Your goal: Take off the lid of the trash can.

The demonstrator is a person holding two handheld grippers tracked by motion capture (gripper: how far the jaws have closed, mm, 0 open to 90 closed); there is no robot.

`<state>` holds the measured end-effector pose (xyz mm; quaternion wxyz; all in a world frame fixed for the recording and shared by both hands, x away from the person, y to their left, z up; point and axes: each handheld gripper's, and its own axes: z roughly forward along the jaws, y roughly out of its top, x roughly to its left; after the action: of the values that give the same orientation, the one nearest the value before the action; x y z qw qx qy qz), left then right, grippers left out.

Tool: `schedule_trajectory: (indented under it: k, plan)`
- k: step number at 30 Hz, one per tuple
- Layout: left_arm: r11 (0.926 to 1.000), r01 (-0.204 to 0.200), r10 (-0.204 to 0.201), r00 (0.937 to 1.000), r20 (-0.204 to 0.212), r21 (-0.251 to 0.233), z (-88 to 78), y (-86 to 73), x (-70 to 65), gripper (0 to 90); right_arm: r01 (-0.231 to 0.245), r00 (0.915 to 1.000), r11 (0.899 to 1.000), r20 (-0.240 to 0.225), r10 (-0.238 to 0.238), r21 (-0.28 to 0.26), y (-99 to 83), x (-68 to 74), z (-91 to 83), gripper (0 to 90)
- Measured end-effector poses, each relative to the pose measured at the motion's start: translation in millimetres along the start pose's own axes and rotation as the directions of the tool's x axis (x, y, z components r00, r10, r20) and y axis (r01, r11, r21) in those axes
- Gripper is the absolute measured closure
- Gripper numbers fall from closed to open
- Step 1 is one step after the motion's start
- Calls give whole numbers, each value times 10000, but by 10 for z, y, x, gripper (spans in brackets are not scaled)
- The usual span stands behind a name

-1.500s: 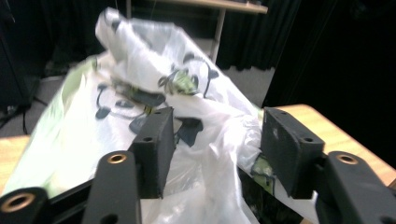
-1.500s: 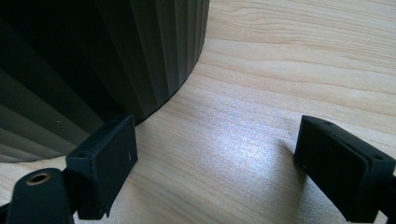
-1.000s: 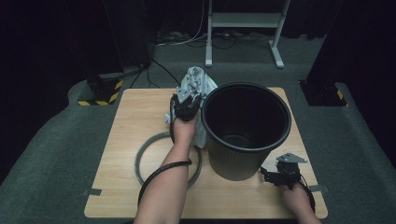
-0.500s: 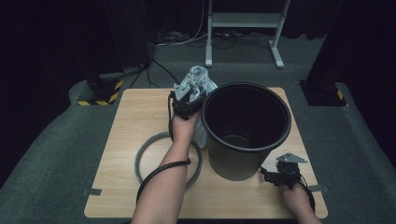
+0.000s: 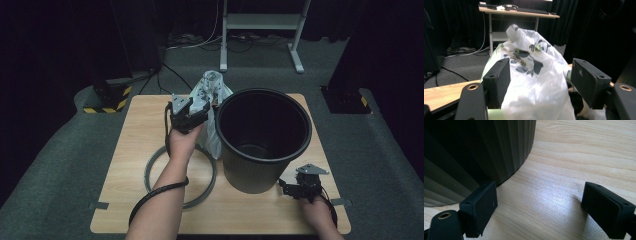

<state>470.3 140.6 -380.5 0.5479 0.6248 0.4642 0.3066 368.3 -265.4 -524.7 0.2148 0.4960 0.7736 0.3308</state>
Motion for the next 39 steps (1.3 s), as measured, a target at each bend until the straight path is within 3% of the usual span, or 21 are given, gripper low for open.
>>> schedule_trajectory:
  k: [5,11,18,21,23,26,33,39]
  plan:
    - [9999,-104,104,9999,61,34,-139,-59,51,316,6,10000,10000,-15,-6,-6,0,-1,1,131]
    - [10000,63,-62,9998,205,-37,-297,-151,105,309,1,10000,10000,2,-1,-2,0,0,0,130]
    - [9999,-101,100,9996,264,19,-497,-237,165,295,14,10000,10000,-5,-14,-2,1,1,1,129]
    - [9998,115,-120,9992,386,148,-585,-284,212,280,22,10000,10000,3,-22,0,1,2,1,128]
    - [9998,50,-59,9987,503,184,-654,-329,237,268,22,10000,10000,4,-22,0,1,2,1,127]
    - [9985,-283,253,9977,632,464,-751,-404,269,259,116,9999,9999,-10,-116,0,2,-1,3,124]
    - [9936,-361,299,9978,596,1071,-952,-557,372,208,150,9999,9999,-29,-150,-10,2,-1,4,122]
    - [9861,-559,514,9981,327,1562,-1120,-717,468,181,146,9999,9999,-62,-146,-5,1,3,5,120]
